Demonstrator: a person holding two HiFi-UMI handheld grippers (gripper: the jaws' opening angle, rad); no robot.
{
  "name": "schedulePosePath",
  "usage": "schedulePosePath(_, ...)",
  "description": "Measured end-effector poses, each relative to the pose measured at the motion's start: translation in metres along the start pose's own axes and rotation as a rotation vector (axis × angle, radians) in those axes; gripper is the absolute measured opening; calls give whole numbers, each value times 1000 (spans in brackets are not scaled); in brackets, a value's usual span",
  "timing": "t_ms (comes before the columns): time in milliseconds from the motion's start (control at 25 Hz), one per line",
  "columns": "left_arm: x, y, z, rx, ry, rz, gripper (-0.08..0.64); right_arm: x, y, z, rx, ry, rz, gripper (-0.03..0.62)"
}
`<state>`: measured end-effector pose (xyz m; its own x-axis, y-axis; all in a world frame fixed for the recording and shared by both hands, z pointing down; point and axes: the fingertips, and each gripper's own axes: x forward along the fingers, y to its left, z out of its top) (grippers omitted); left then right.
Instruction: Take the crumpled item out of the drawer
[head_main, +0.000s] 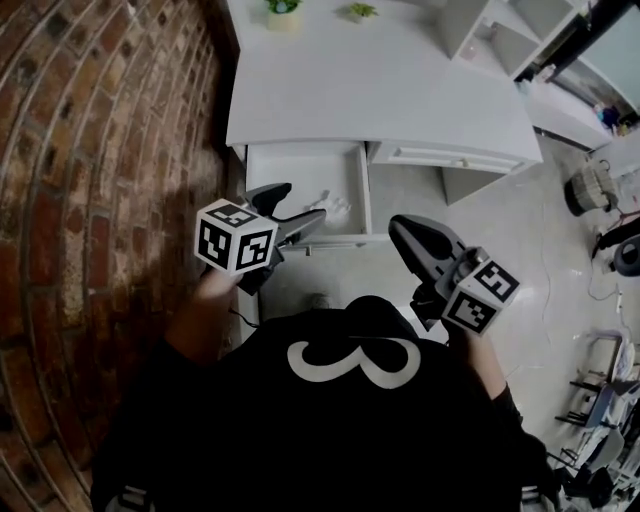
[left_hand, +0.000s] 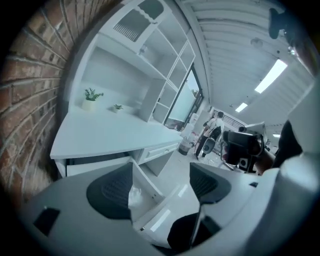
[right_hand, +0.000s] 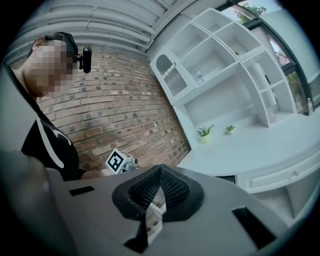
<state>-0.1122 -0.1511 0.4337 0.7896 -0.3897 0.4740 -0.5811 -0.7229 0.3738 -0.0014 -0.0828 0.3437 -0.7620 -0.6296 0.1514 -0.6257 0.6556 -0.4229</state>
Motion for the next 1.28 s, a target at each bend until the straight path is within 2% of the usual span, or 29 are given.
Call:
schedulePosePath(440, 75, 30, -34, 175, 256, -121, 351, 5, -61, -11, 87, 23, -26, 11)
schedulePosePath(720, 112, 61, -61, 153, 352, -162, 351, 27, -107, -1, 115, 56, -12, 11)
schedulePosePath(1120, 153, 100, -104, 149, 485, -155, 350, 54, -144, -1, 123, 136, 7, 11)
schedulePosePath(1280, 167, 115, -119, 117, 519, -137, 349, 61, -154, -2, 124, 165, 9, 11)
